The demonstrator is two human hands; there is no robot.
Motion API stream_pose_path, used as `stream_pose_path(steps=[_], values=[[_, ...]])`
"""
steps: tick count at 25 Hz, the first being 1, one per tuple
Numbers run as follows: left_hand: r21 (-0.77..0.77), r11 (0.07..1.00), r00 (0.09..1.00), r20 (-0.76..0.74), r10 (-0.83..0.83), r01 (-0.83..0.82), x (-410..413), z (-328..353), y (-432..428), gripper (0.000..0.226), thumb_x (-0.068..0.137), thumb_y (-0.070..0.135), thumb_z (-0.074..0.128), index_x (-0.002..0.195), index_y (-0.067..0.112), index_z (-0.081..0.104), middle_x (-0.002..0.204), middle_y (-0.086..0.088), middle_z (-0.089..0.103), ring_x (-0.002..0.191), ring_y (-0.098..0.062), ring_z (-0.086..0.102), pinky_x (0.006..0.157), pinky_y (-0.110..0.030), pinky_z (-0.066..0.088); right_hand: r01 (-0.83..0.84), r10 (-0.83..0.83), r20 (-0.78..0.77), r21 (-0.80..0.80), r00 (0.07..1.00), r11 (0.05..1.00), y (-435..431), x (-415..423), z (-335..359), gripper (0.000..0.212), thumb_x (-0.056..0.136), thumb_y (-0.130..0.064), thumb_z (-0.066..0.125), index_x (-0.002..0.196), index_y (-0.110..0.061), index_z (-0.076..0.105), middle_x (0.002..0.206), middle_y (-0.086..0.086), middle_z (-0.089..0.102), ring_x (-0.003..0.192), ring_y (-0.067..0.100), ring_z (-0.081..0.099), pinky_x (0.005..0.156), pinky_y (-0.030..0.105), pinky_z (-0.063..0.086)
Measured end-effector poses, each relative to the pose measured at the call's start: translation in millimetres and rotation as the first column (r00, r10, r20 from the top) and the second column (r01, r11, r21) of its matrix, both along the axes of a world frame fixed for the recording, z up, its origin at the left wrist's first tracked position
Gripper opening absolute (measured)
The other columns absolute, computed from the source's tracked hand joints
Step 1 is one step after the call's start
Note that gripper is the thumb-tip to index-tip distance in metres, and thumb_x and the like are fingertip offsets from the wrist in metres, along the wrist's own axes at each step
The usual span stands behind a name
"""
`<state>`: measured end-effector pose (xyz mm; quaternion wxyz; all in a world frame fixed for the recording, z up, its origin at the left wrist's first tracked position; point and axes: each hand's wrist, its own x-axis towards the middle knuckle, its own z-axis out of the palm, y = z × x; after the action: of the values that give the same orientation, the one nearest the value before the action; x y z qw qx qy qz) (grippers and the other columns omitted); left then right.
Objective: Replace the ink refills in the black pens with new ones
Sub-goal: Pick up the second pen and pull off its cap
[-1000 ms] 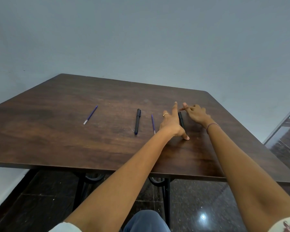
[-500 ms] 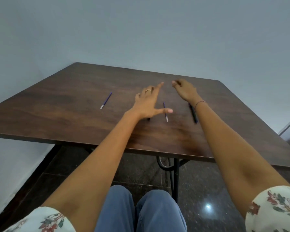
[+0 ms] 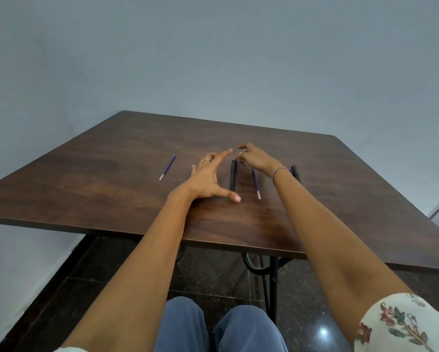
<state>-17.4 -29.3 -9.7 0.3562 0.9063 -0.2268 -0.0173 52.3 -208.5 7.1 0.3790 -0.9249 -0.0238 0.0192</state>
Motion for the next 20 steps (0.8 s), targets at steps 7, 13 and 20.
stream_pose_path(steps=[7, 13, 20], values=[[0.018, 1.000, 0.999, 0.035, -0.004, 0.003, 4.0, -4.0, 1.7, 0.114, 0.056, 0.054, 0.082, 0.145, 0.043, 0.012, 0.150, -0.003, 0.017, 0.141, -0.030, 0.013, 0.112, -0.062, 0.016, 0.035, -0.038, 0.028, 0.097, 0.999, 0.995, 2.8, 5.2, -8.1, 0.036, 0.092, -0.008, 0.047, 0.128, -0.009, 0.051, 0.128, 0.009, 0.059, 0.122, 0.022, 0.051, 0.108, 0.038, 0.039], [0.104, 0.985, 0.934, 0.345, 0.092, -0.135, 8.3, -5.7, 4.3, 0.118, 0.050, 0.070, 0.074, 0.147, 0.037, 0.014, 0.151, -0.005, 0.014, 0.142, -0.028, 0.006, 0.112, -0.065, 0.004, 0.022, -0.060, 0.217, 0.174, 0.974, 0.985, 9.2, 4.0, -8.8, 0.027, 0.093, -0.011, 0.050, 0.120, -0.009, 0.055, 0.120, 0.006, 0.065, 0.116, 0.019, 0.057, 0.103, 0.033, 0.042], [0.013, 0.969, 0.848, 0.486, 0.211, -0.248, 12.3, -1.4, 3.3, 0.124, 0.051, 0.076, 0.067, 0.147, 0.038, -0.002, 0.152, -0.006, 0.012, 0.143, -0.028, 0.006, 0.109, -0.069, 0.006, -0.119, -0.157, 0.491, 0.485, 0.857, 0.866, 25.9, -4.2, 18.7, 0.033, 0.085, -0.006, 0.067, 0.115, -0.014, 0.057, 0.111, 0.002, 0.067, 0.083, 0.026, 0.071, 0.077, 0.033, 0.059]])
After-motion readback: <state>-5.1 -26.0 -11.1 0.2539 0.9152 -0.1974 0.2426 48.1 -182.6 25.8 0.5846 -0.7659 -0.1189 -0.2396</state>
